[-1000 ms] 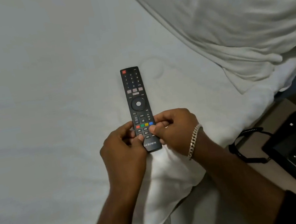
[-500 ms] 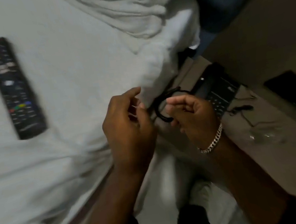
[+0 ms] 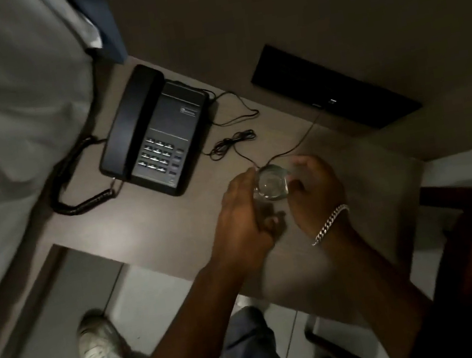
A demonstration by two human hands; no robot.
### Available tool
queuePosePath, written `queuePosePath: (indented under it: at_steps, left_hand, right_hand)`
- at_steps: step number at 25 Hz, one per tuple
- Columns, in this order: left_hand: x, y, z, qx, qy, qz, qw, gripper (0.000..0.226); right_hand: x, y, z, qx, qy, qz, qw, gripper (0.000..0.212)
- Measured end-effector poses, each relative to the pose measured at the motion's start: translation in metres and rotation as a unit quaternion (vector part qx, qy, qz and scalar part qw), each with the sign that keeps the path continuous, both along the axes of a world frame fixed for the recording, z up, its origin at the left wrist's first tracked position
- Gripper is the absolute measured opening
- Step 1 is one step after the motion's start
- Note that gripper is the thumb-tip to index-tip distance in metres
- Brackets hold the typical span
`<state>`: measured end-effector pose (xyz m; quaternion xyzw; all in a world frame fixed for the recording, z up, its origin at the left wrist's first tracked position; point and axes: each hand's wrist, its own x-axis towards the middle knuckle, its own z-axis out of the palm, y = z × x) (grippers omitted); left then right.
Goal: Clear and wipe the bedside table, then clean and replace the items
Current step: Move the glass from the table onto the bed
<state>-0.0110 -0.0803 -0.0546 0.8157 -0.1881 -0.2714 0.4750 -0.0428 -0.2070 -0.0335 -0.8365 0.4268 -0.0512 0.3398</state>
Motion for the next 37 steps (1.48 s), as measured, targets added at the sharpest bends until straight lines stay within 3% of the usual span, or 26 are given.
queuePosePath:
  at_steps: [5,9,13,19,24,28,33,37]
  left_hand:
    - [0.001,-0.026,-0.019,-0.025,-0.049,0.028,0.998,0.063]
    - [0.012,-0.004,0.015,-0.047,-0.101,0.051,0.992,0.06]
    - [0.054,0.067,0.069,-0.075,-0.179,0.141,0.971,0.058]
    - [0.141,0.235,0.138,-0.051,-0.225,0.299,0.926,0.06]
    - [0.21,0.379,0.153,-0.03,-0.263,0.392,0.881,0.06]
    - [0.261,0.453,0.146,-0.037,-0.267,0.446,0.854,0.057]
    - [0.293,0.493,0.122,-0.011,-0.213,0.468,0.857,0.052]
    - [0.274,0.479,0.121,0.018,-0.174,0.524,0.833,0.064]
  right_hand:
    - [-0.014,-0.004,-0.014,0.14,-0.051,-0.017,0.989,0.028]
    - [-0.003,0.019,0.02,0.125,-0.12,0.008,0.985,0.027]
    - [0.051,0.079,0.077,0.089,-0.198,0.095,0.972,0.028]
    - [0.174,0.234,0.146,0.141,-0.233,0.25,0.929,0.019]
    - [0.269,0.38,0.171,0.197,-0.208,0.358,0.889,0.01]
    - [0.334,0.468,0.163,0.162,-0.202,0.385,0.886,0.021]
    - [0.376,0.512,0.148,0.108,-0.14,0.419,0.89,0.027]
    - [0.364,0.502,0.147,0.149,-0.136,0.408,0.891,0.034]
